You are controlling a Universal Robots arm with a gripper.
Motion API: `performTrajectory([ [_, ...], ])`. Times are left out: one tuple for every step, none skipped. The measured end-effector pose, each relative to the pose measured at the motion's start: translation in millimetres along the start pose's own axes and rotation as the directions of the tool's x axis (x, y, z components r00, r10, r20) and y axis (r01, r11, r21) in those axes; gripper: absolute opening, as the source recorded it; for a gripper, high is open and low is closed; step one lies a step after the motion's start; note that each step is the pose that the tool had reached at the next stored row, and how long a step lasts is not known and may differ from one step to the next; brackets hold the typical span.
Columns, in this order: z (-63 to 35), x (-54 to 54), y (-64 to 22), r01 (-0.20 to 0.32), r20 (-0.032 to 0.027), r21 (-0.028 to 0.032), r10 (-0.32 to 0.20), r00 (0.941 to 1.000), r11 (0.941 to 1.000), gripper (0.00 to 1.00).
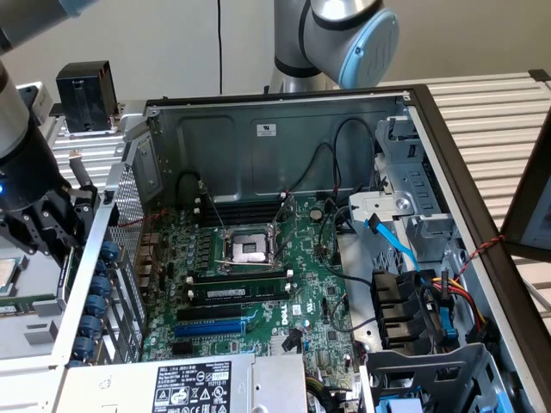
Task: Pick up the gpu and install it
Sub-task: 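Pick up the gpu and move the gpu toward the slot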
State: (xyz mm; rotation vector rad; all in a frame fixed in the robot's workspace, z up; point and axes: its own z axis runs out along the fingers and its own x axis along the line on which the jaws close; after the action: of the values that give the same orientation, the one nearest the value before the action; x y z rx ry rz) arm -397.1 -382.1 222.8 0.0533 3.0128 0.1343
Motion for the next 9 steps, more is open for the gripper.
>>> performTrajectory([
  [0.0, 0.0, 0.1, 0.000, -0.0001, 0.0027, 0.000, 1.0000, 1.0000, 0.41],
  [-0.2, 0.0, 0.5, 0.000, -0.0005, 0.0063, 0.000, 1.0000, 1.0000, 0.41],
  [-0.1, 0.0, 1.0, 0.001, -0.0004, 0.0094, -0.001, 1.0000, 1.0000, 0.41],
  [-0.1, 0.0, 1.5, 0.001, -0.0003, 0.0124, -0.001, 1.0000, 0.9999, 0.41],
  [-0.2, 0.0, 1.9, 0.002, -0.0003, 0.0149, -0.002, 1.0000, 0.9999, 0.41],
  [-0.4, 0.0, 2.2, 0.002, -0.0003, 0.0178, -0.002, 1.0000, 0.9998, 0.41],
  [-0.7, -0.1, 2.7, 0.003, -0.0003, 0.0203, -0.003, 1.0000, 0.9998, 0.41],
  [-1.0, -0.2, 3.2, 0.003, -0.0002, 0.0223, -0.003, 1.0000, 0.9997, 0.41],
  [-1.8, -0.2, 3.4, 0.004, -0.0003, 0.0246, -0.004, 1.0000, 0.9997, 0.41],
])
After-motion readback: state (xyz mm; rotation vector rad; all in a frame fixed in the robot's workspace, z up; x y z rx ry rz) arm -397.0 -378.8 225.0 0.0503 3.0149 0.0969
